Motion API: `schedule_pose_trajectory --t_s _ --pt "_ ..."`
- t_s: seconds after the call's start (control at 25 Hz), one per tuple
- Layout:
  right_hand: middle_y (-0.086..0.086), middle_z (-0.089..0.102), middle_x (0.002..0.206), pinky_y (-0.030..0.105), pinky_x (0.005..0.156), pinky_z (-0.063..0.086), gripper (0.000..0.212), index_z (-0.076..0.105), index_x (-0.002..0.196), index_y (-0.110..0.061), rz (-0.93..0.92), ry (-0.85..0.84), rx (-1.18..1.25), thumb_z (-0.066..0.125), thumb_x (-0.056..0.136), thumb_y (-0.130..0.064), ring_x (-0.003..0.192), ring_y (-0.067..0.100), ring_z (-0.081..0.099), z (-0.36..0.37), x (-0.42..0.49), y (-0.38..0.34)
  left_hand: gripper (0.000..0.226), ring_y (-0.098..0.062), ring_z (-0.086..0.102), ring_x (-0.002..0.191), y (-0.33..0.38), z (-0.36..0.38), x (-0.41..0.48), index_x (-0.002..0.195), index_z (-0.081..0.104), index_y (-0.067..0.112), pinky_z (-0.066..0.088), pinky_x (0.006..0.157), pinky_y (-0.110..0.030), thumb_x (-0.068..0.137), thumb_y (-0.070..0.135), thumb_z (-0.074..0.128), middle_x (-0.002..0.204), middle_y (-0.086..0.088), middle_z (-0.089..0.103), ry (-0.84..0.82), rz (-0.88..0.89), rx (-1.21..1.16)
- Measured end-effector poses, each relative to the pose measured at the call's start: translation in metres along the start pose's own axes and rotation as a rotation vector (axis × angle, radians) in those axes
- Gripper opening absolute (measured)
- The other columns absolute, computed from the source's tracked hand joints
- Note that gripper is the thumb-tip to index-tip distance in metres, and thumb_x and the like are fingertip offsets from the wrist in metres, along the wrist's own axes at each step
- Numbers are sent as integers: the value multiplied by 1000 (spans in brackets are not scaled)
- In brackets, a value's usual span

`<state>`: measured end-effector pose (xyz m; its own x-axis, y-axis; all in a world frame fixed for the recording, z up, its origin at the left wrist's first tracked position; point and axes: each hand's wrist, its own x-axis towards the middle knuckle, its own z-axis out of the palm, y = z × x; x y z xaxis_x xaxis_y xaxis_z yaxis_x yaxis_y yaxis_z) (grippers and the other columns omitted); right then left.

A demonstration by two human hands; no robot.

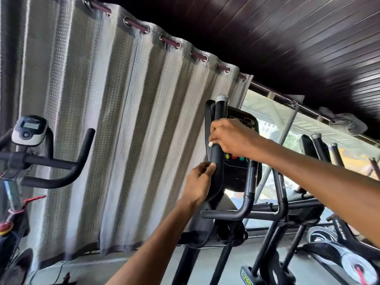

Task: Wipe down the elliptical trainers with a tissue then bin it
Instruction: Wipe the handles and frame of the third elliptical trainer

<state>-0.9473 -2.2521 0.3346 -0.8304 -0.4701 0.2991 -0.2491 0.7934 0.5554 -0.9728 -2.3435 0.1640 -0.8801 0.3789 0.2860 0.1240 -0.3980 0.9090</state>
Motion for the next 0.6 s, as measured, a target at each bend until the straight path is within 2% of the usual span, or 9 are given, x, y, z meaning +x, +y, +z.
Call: schedule_pose_trajectory --t_s 0.08,0.2,0.28,0.36,0.44,0.6 --pt "-3 63 96 26 84 54 18 79 105 -14 13 -6 -15 69 92 -8 86 14 63 -1 0 1 30 -23 72 85 0 0 -1 107 74 20 56 66 -29 93 43 62 93 -6 77 4 -8 -15" --pt "-2 65 100 17 81 44 19 77 110 -13 114 47 -7 69 93 -11 84 11 59 -7 8 8 41 -29 75 100 -2 2 0 107 75 25 62 85 -45 83 54 61 102 -7 79 -8 8 -8" --pt "-3 64 98 22 86 49 17 78 107 -14 40 -8 -8 67 94 -11 88 14 62 -6 6 1 44 -29 75 99 -5 -1 3 108 75 28 59 93 -53 81 59 59 101 -5 79 -24 22 10" --pt "-2 65 96 29 88 54 16 79 102 -13 -14 6 24 66 94 -9 89 17 64 -1 -2 -7 47 -26 75 100 -5 -2 2 111 75 28 58 96 -53 81 59 59 102 -4 80 -20 29 17" --pt "-1 66 96 35 87 57 14 80 100 -11 3 96 57 69 92 -8 87 19 65 2 -10 -5 49 -23 74 102 -5 -2 1 115 74 27 57 97 -51 81 58 59 104 -2 79 -10 25 28" --pt "-1 66 96 34 84 57 13 80 100 -11 12 214 113 72 90 -8 85 17 65 11 -20 0 37 -20 74 103 -4 -4 0 110 73 30 56 100 -48 85 52 57 105 0 79 -14 39 24"
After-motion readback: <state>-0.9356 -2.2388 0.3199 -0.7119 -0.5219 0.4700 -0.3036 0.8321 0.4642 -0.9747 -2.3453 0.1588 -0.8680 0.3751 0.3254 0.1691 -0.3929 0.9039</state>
